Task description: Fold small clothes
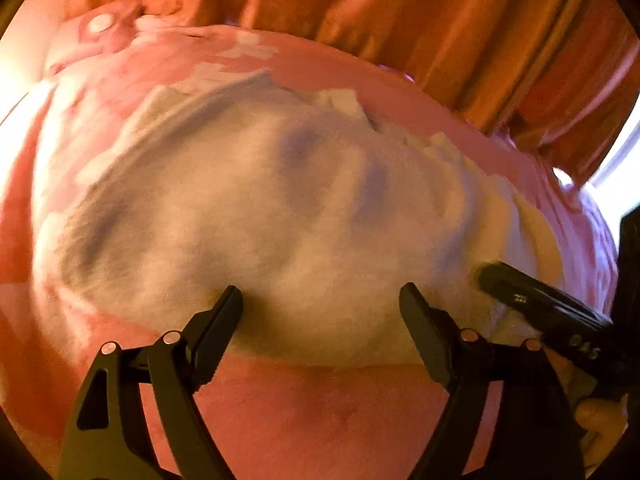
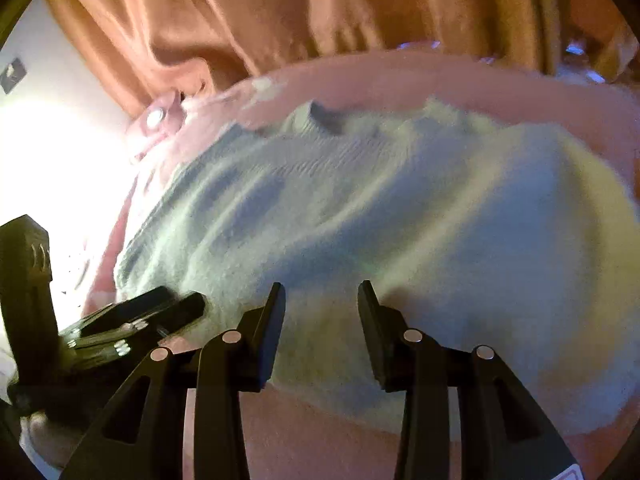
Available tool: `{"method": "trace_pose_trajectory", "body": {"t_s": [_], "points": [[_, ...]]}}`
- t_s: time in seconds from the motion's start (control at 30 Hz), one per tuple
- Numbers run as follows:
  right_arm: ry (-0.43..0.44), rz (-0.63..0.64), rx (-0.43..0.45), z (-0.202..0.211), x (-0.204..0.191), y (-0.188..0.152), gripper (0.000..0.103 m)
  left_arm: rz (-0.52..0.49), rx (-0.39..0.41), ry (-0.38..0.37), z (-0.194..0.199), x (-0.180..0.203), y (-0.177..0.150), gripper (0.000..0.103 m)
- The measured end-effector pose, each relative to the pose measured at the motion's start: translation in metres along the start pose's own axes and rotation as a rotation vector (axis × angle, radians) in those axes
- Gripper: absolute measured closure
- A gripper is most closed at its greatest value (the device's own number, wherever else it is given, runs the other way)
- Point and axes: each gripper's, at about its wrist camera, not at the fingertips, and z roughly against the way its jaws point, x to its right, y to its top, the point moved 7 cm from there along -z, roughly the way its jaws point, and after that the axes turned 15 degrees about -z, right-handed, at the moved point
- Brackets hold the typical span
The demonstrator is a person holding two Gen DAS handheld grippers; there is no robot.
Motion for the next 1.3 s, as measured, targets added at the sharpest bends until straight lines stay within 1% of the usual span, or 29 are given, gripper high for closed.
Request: {"method": "trace_pose_trajectory", "body": {"t_s": [0.07,0.1,0.13,0.2,0.33,0.4,0.43,0.5,0.53,0.57,0.6,0.63,0.67,0.73,0.8,0.83,0.9,0.97,1.03,1.07,1.13,1.17,1.2,1.23,1.27,1.3], "points": [[-0.038,-0.011,0.033,0.020,0.016,-0.003,0.057,0.057,0.018,0.001,0.011,-0.019,-0.004,0.024],[-0.045,-0.038,0.042,0.034,0.029,-0.008,0.055,0.102,0.030,-0.003,0.019,-0.033,-0.008,0.023],[-0.044,-0.064,0.043,0.043,0.038,-0.014,0.052,0.156,0.038,-0.003,0.026,-0.047,-0.012,0.021],[-0.037,-0.137,0.017,0.060,0.062,-0.032,0.051,0.242,0.045,-0.016,0.036,-0.068,-0.023,0.020],[-0.058,-0.247,-0.063,0.068,0.102,-0.065,0.050,0.382,0.008,-0.049,0.037,-0.096,-0.046,0.019],[-0.109,-0.299,-0.079,0.060,0.123,-0.068,0.050,0.450,-0.015,-0.054,0.030,-0.108,-0.055,0.019],[-0.121,-0.319,-0.079,0.056,0.130,-0.066,0.051,0.474,-0.014,-0.060,0.028,-0.110,-0.057,0.019],[-0.128,-0.340,-0.032,0.055,0.139,-0.053,0.052,0.486,0.002,-0.053,0.028,-0.111,-0.055,0.019],[-0.148,-0.336,0.011,0.058,0.142,-0.043,0.052,0.486,0.010,-0.047,0.028,-0.111,-0.053,0.019],[-0.166,-0.326,0.087,0.065,0.144,-0.029,0.056,0.486,0.017,-0.046,0.028,-0.111,-0.052,0.018],[-0.167,-0.319,0.121,0.068,0.146,-0.021,0.057,0.487,0.025,-0.039,0.027,-0.113,-0.050,0.018],[-0.178,-0.321,0.130,0.067,0.148,-0.017,0.058,0.498,0.027,-0.032,0.025,-0.115,-0.050,0.017],[-0.189,-0.334,0.119,0.065,0.153,-0.016,0.059,0.519,0.040,-0.034,0.022,-0.118,-0.049,0.016],[-0.191,-0.353,0.113,0.065,0.152,-0.018,0.059,0.555,0.063,-0.032,0.018,-0.125,-0.047,0.016],[-0.209,-0.344,0.112,0.074,0.147,-0.029,0.056,0.596,0.104,-0.027,0.017,-0.135,-0.041,0.011],[-0.220,-0.341,0.119,0.079,0.145,-0.033,0.054,0.612,0.112,-0.023,0.017,-0.136,-0.039,0.008],[-0.232,-0.309,0.119,0.089,0.136,-0.043,0.054,0.615,0.127,-0.006,0.013,-0.136,-0.032,0.007],[-0.201,-0.273,0.124,0.095,0.118,-0.047,0.051,0.592,0.134,0.009,0.009,-0.134,-0.024,0.007],[-0.117,-0.159,0.122,0.090,0.076,-0.039,0.051,0.597,0.147,0.009,0.003,-0.134,-0.016,0.007],[-0.099,-0.125,0.130,0.086,0.062,-0.034,0.051,0.610,0.156,0.007,0.002,-0.135,-0.014,0.010],[-0.019,-0.060,0.131,0.071,0.026,-0.016,0.051,0.642,0.186,-0.005,0.001,-0.136,-0.012,0.017],[0.018,-0.041,0.132,0.062,0.012,-0.007,0.051,0.653,0.197,-0.008,0.001,-0.137,-0.011,0.034],[0.039,-0.012,0.137,0.050,-0.003,0.002,0.051,0.666,0.223,-0.050,0.000,-0.137,-0.009,0.046],[0.046,0.017,0.127,0.035,-0.013,0.010,0.051,0.671,0.227,-0.083,-0.002,-0.137,-0.008,0.070],[0.052,0.031,0.110,0.020,-0.021,0.014,0.051,0.673,0.228,-0.095,-0.002,-0.134,-0.008,0.077],[0.052,0.036,0.070,-0.003,-0.025,0.016,0.051,0.665,0.236,-0.097,0.000,-0.133,-0.005,0.078]]}}
